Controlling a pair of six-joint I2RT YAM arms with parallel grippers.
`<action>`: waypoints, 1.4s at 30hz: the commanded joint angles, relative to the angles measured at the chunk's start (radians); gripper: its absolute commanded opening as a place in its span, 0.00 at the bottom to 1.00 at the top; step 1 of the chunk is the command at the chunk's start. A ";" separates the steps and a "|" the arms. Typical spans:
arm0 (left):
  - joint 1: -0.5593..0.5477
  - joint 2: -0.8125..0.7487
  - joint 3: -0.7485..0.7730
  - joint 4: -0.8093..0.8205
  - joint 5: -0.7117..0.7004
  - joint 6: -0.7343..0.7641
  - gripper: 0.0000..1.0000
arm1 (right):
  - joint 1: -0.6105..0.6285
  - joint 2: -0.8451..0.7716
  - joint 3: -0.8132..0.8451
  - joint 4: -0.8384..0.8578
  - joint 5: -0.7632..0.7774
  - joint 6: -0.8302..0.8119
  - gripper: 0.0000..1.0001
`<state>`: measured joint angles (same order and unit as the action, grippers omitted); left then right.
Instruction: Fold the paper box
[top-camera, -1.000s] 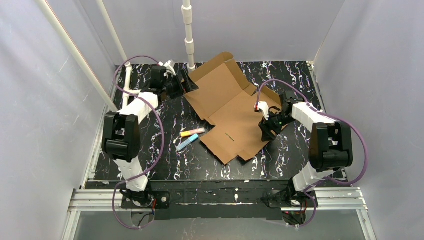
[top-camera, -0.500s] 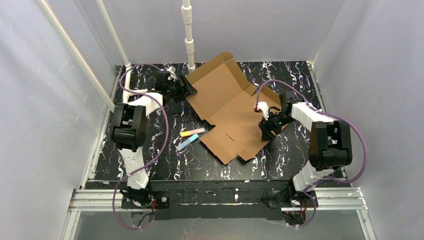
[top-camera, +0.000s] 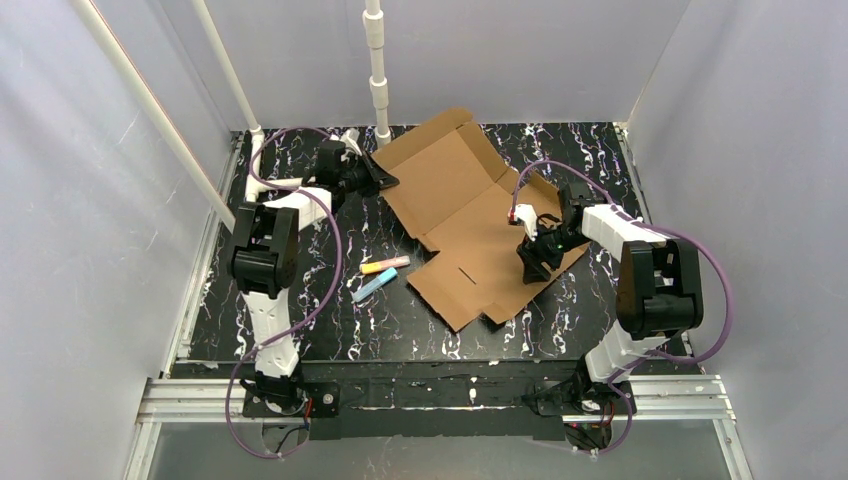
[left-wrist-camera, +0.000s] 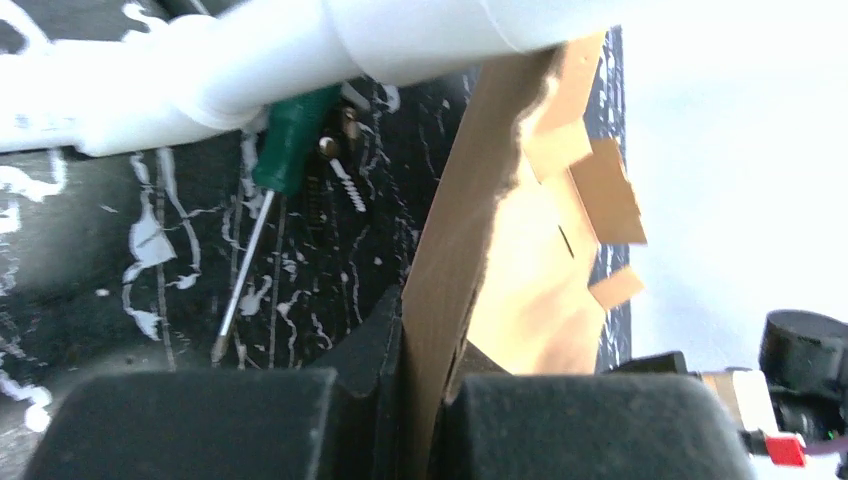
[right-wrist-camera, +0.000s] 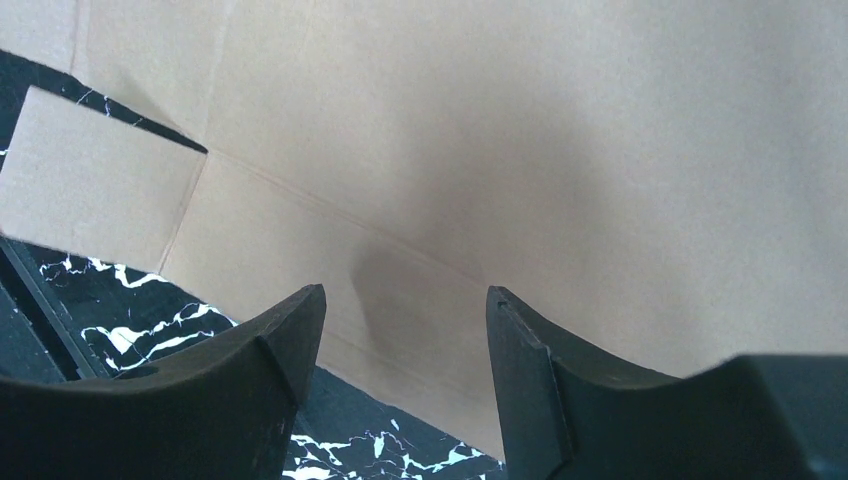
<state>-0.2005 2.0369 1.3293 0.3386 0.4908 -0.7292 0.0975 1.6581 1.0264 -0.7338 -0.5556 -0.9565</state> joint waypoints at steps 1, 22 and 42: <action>-0.005 -0.004 0.013 0.073 0.060 0.009 0.00 | -0.004 0.005 0.008 -0.007 -0.013 -0.001 0.69; -0.043 -0.597 -0.267 0.137 0.020 0.576 0.00 | -0.393 -0.058 0.200 -0.128 -0.288 0.084 0.77; -0.209 -0.640 -0.126 0.089 0.189 0.949 0.00 | -0.367 0.186 0.441 0.087 -0.319 0.324 0.93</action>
<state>-0.3717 1.4204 1.1328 0.4149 0.6453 0.0830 -0.2790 1.8305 1.4460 -0.6674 -0.8139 -0.6750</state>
